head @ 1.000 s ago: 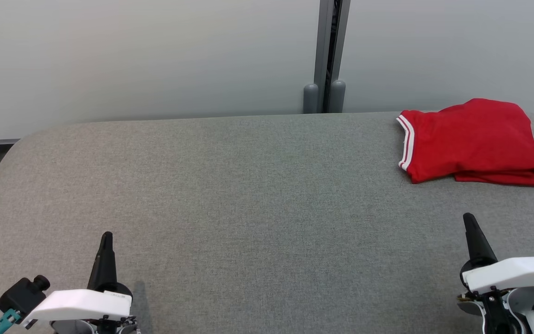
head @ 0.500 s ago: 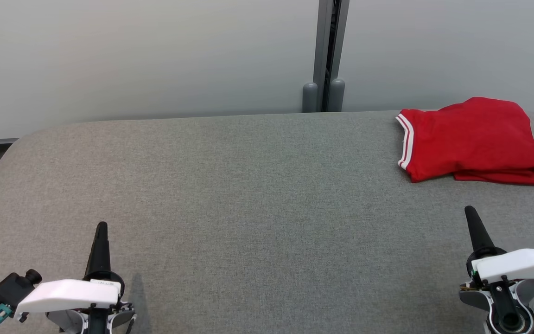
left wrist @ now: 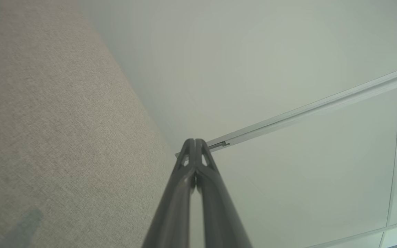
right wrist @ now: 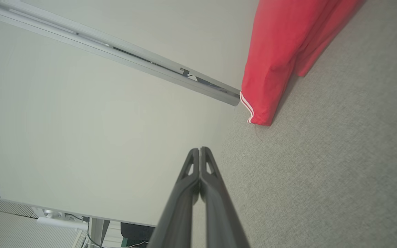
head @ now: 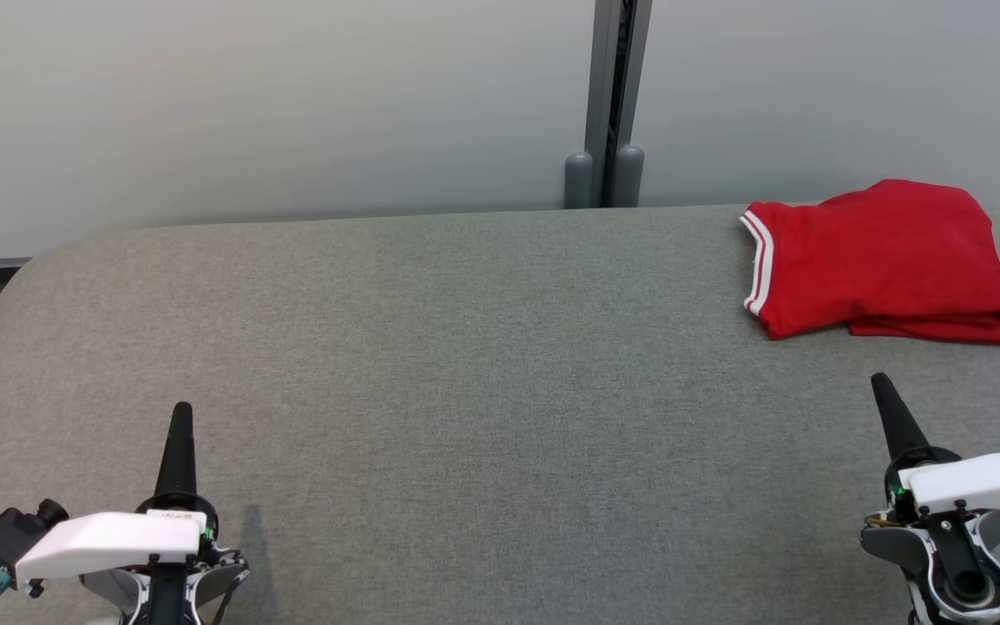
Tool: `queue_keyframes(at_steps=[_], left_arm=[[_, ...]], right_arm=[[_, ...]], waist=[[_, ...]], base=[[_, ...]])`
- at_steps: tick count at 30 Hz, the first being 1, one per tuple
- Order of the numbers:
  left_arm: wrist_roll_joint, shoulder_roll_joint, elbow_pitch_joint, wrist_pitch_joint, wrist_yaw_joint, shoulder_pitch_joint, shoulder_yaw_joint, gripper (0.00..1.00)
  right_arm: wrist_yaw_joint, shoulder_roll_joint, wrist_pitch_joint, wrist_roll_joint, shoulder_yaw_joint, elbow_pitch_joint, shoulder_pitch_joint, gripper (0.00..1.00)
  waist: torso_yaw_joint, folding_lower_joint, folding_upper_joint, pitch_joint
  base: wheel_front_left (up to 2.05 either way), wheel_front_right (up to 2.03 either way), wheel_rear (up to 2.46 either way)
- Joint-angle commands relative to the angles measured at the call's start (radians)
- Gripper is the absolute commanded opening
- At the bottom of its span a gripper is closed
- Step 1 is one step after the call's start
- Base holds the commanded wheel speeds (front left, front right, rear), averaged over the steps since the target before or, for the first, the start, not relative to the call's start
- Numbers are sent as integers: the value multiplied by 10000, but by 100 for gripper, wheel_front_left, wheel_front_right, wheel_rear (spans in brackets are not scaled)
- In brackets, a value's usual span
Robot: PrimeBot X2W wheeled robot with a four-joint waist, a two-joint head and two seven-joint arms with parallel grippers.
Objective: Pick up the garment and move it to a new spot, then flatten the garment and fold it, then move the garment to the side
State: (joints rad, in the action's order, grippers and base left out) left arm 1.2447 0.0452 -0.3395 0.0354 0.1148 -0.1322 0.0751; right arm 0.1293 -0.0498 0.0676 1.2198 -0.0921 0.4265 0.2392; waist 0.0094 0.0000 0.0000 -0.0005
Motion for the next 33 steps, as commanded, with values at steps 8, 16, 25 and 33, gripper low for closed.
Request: queue_keyframes(at_steps=[8,16,25,33], left_arm=[[831,59,17,-185,89,-378,127,0],[1465,62,-9,-333,107,-533,198,0],[2058,65,-31,-464,136,-627,255,0],[2615,70,-48,-586,160,-725,313,0]], right_arm=[[21,-46,295,865,-158,11,336,0],[22,-42,497,1511,-228,95,483,0],[23,-38,698,2108,-319,170,603,0],[23,-33,883,2667,-408,234,679,0]], waist=[[-15,0,0,21],[-29,0,0,40],[-43,0,0,59],[-57,0,0,79]], base=[[0,0,0],[0,0,0],[0,0,0],[0,0,0]])
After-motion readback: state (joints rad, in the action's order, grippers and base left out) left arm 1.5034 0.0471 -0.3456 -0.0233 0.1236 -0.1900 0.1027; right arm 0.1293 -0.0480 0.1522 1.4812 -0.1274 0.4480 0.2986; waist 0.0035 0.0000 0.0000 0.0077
